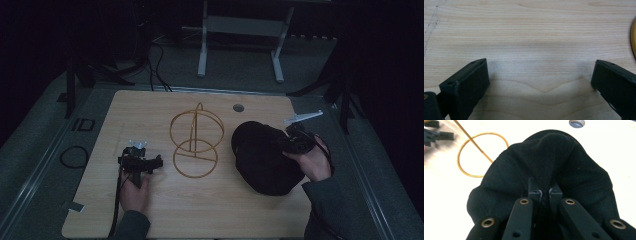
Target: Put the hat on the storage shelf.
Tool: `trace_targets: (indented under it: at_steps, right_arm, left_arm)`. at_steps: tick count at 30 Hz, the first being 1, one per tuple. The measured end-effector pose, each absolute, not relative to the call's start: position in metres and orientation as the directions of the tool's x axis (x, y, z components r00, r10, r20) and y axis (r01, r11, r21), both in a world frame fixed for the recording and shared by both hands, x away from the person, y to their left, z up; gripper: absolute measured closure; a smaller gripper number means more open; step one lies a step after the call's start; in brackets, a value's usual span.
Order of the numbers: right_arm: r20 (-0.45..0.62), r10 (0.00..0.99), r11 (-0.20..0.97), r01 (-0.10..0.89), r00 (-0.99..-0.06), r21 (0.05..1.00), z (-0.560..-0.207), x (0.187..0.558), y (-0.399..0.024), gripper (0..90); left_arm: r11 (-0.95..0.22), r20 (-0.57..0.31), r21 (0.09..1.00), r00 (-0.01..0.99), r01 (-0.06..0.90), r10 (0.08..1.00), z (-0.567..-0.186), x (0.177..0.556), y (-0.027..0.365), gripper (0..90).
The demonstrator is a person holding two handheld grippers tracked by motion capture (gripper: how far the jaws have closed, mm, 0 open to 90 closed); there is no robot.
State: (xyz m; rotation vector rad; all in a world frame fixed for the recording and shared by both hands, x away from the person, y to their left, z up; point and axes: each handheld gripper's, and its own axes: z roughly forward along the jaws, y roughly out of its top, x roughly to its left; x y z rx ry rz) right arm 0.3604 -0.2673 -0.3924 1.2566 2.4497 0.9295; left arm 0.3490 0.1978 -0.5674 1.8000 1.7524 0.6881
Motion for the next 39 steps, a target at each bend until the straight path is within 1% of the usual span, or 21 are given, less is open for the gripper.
trace_targets:
  at_steps: [17,39]
  right_arm:
    - [0.158,0.768,0.344,0.608,-0.621,0.716,-0.373,0.360,-0.275,85.4]
    - [0.201,0.745,0.295,0.584,-0.636,0.756,-0.356,0.363,-0.279,85.4]
  left_arm:
    - [-0.018,-0.004,0.683,0.029,0.730,1.000,-0.567,0.349,0.198,1.2]
    - [-0.018,-0.004,0.682,0.029,0.731,1.000,-0.567,0.349,0.198,1.2]
